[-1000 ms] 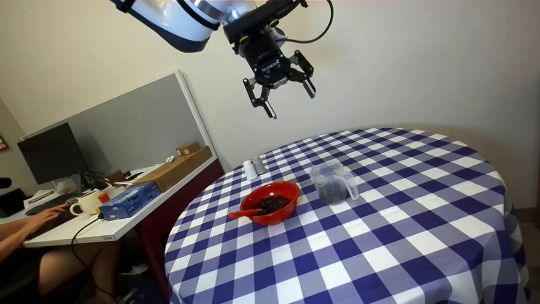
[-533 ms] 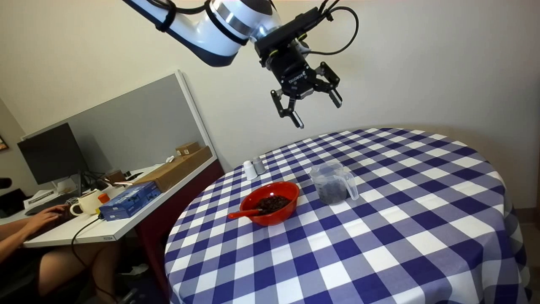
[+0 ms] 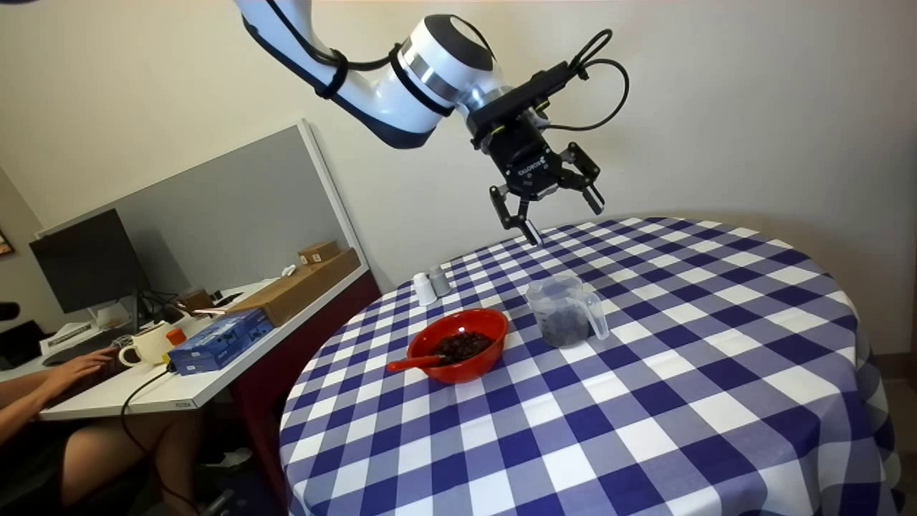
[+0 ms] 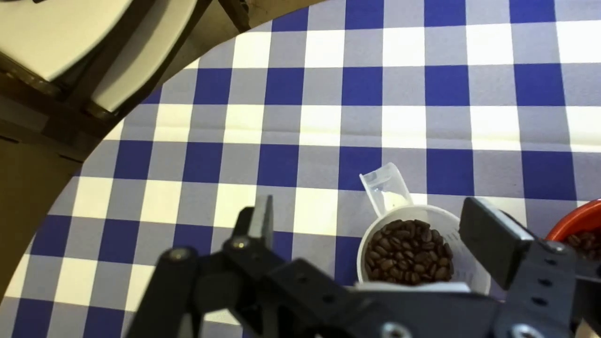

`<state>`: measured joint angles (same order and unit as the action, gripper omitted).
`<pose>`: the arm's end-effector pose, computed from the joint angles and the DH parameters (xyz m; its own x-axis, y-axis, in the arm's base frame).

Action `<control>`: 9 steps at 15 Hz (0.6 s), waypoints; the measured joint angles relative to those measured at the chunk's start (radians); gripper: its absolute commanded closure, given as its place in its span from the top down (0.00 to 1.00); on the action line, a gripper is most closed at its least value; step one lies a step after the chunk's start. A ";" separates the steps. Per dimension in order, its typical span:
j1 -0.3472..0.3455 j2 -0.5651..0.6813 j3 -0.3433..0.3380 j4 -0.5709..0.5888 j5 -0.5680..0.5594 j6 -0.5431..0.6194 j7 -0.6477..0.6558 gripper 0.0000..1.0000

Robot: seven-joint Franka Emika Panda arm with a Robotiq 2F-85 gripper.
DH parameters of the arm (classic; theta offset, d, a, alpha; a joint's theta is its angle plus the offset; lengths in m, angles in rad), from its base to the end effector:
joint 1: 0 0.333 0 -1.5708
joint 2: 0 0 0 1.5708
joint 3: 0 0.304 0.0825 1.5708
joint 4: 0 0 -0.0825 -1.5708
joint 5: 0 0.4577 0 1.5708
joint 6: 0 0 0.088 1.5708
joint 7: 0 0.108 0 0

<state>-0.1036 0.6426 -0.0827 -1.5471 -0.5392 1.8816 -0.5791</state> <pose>0.7084 -0.1672 0.2110 0.7027 0.4629 -0.5404 0.6405 -0.7422 0.1971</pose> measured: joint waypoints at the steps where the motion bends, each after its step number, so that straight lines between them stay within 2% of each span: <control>1: -0.001 0.018 -0.002 0.013 0.000 -0.002 -0.004 1.00; 9: -0.003 0.090 -0.015 0.043 0.000 -0.028 -0.037 1.00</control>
<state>-0.1069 0.7322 -0.0977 -1.5043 -0.5397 1.8531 -0.6160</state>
